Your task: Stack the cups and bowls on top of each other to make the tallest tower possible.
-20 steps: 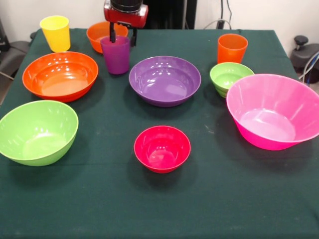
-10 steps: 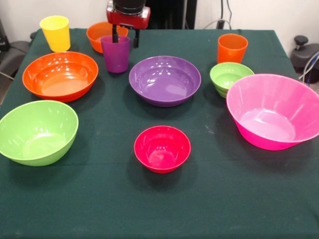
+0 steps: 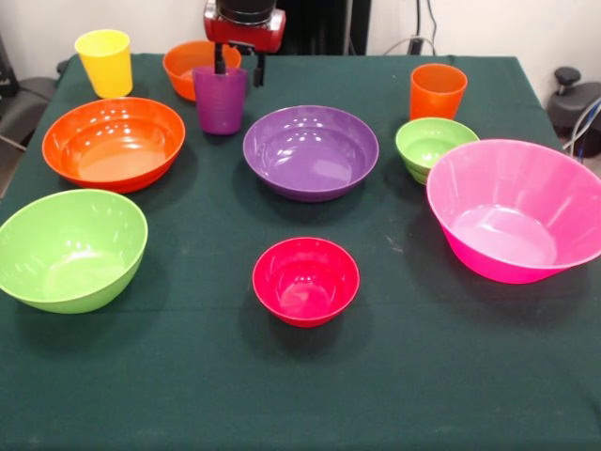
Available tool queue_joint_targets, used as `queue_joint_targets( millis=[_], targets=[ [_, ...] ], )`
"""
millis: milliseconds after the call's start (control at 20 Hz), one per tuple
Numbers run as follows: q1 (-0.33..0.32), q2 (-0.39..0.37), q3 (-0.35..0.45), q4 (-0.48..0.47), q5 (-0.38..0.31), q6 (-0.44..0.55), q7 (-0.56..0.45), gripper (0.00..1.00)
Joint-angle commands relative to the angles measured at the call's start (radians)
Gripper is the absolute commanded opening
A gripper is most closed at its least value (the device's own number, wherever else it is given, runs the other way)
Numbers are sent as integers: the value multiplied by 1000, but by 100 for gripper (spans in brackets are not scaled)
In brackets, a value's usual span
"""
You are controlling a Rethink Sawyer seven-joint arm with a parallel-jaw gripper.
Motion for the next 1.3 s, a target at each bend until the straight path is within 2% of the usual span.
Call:
queue_joint_targets(
  millis=[50, 1050, 1100, 1300],
  targets=[
    [33, 28, 51, 13, -47, -47, 51, 100],
    [55, 21, 43, -4, -53, -27, 40, 100],
    [53, 22, 45, -5, -52, -23, 35, 0],
    [47, 21, 52, -8, -49, -4, 22, 0]
  ],
)
